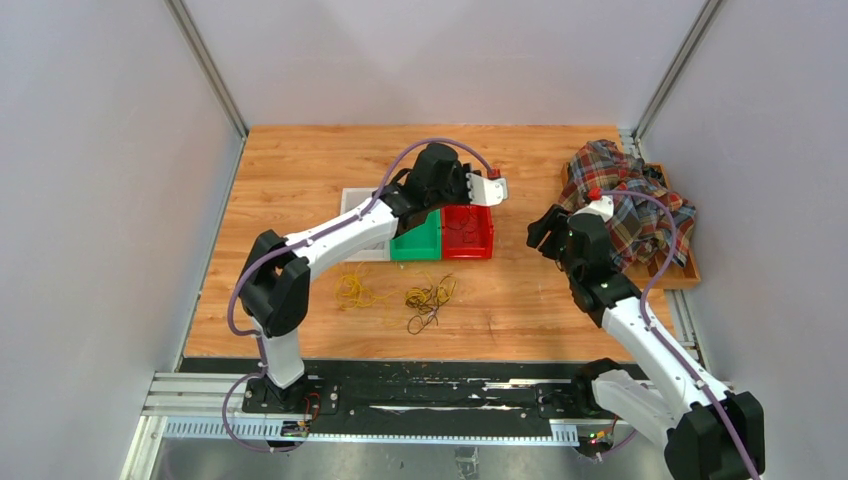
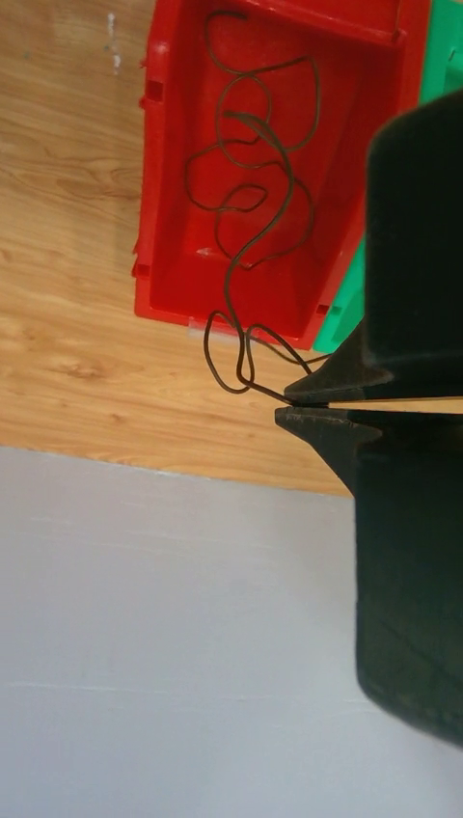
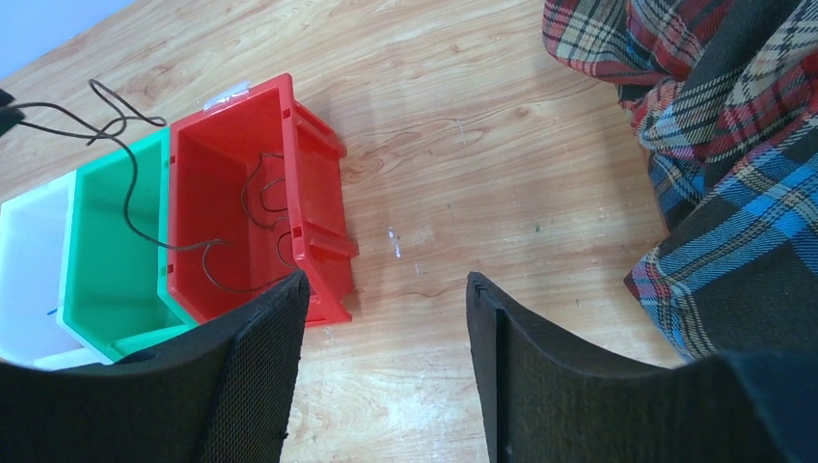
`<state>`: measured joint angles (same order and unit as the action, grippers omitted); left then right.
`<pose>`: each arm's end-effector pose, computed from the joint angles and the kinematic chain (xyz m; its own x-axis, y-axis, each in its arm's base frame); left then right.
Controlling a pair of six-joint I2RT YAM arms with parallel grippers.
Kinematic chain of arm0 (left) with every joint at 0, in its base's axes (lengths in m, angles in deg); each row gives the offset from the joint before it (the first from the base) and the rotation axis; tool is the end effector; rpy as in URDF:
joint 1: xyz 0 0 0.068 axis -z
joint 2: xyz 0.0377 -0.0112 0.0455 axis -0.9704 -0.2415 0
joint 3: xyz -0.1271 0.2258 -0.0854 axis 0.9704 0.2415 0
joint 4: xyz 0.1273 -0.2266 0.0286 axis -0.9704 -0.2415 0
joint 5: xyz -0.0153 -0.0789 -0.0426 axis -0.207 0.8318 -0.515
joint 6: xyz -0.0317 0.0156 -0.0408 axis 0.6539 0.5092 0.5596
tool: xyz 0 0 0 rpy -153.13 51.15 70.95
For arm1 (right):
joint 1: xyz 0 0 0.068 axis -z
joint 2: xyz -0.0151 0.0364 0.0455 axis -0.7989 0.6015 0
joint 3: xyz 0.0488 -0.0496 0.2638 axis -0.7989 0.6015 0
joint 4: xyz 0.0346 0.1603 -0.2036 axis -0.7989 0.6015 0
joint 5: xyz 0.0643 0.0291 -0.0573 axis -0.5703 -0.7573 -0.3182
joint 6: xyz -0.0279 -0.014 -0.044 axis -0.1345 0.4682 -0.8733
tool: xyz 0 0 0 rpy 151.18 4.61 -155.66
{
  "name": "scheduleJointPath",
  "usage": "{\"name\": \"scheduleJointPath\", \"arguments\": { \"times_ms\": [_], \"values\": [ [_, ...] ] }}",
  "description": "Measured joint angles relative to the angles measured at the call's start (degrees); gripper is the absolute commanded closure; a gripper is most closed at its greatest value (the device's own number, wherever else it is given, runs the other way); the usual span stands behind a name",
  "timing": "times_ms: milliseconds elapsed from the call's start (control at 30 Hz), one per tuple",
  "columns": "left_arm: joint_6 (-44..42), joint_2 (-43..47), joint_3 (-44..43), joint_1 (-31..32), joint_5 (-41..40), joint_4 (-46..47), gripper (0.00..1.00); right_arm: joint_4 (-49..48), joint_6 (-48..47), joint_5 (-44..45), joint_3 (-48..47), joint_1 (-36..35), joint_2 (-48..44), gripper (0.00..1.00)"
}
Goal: Untangle the cables
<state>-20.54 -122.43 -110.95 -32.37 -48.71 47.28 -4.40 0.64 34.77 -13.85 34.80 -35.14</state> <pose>0.3137 -0.2998 0.3051 0.3747 0.7333 -0.5673 0.6527 0.2259 0.7232 0.2061 0.0602 0.2683 -0.3135 0.4417 -0.8406 0.0536 0.8921 0.4487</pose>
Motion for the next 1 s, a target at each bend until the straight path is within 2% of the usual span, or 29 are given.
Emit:
{"name": "scheduleJointPath", "arguments": {
  "times_ms": [467,533,633,767,900,1000],
  "values": [
    [-4.5,-8.0,-2.2,0.0,0.8,-7.4,0.98,0.2,0.0,-0.9,0.6,2.2,-1.8,0.40],
    [-4.2,-8.9,-2.2,0.1,1.1,-7.8,0.81,0.5,0.0,-1.1,0.6,2.3,-2.1,0.40],
    [-3.4,-10.4,-3.0,0.3,1.4,-8.6,0.63,0.8,0.0,-1.4,0.6,2.7,-2.3,0.40],
    [-1.1,-13.3,-7.8,0.4,1.5,-10.7,0.32,1.4,0.0,-1.4,0.6,3.3,-2.6,0.41],
    [1.2,-13.5,-10.6,0.2,3.1,-12.6,0.17,2.1,-0.1,-1.7,0.6,3.5,-2.6,0.41],
    [3.2,-13.1,-12.6,-0.3,5.5,-14.6,0.14,2.2,-0.1,-2.0,0.6,3.6,-2.6,0.41]
  ]
}}
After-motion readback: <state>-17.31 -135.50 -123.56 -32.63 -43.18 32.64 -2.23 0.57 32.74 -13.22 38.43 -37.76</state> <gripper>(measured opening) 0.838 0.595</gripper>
